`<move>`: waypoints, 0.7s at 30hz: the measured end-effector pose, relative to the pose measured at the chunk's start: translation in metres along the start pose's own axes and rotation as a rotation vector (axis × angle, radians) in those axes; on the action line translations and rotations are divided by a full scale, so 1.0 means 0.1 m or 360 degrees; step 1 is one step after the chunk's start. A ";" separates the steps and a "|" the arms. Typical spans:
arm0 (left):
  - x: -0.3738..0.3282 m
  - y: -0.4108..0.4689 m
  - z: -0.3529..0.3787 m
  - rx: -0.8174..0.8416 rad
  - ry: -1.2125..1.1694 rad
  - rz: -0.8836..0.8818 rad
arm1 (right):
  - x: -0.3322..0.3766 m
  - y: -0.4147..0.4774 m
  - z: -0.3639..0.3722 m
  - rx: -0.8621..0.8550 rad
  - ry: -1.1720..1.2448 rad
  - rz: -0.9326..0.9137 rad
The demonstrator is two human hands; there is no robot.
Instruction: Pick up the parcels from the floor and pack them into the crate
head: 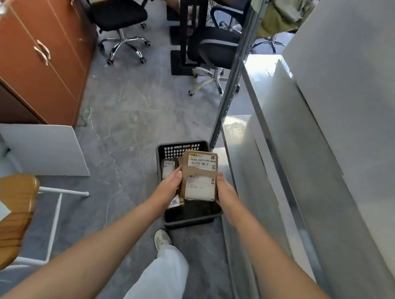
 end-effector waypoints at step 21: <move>0.75 2.68 -0.33 -0.0172 -0.0363 -0.0656 | -0.65 2.90 0.06 0.0022 -0.0248 0.0554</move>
Point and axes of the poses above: each hand's wrist, its own y-axis towards the middle knuckle, its own z-axis out of the palm, x = y × z, the point moved 2 cm from there along y, towards the middle knuckle, and after that the axes turned 4 degrees about -z, right-handed, at the moved point
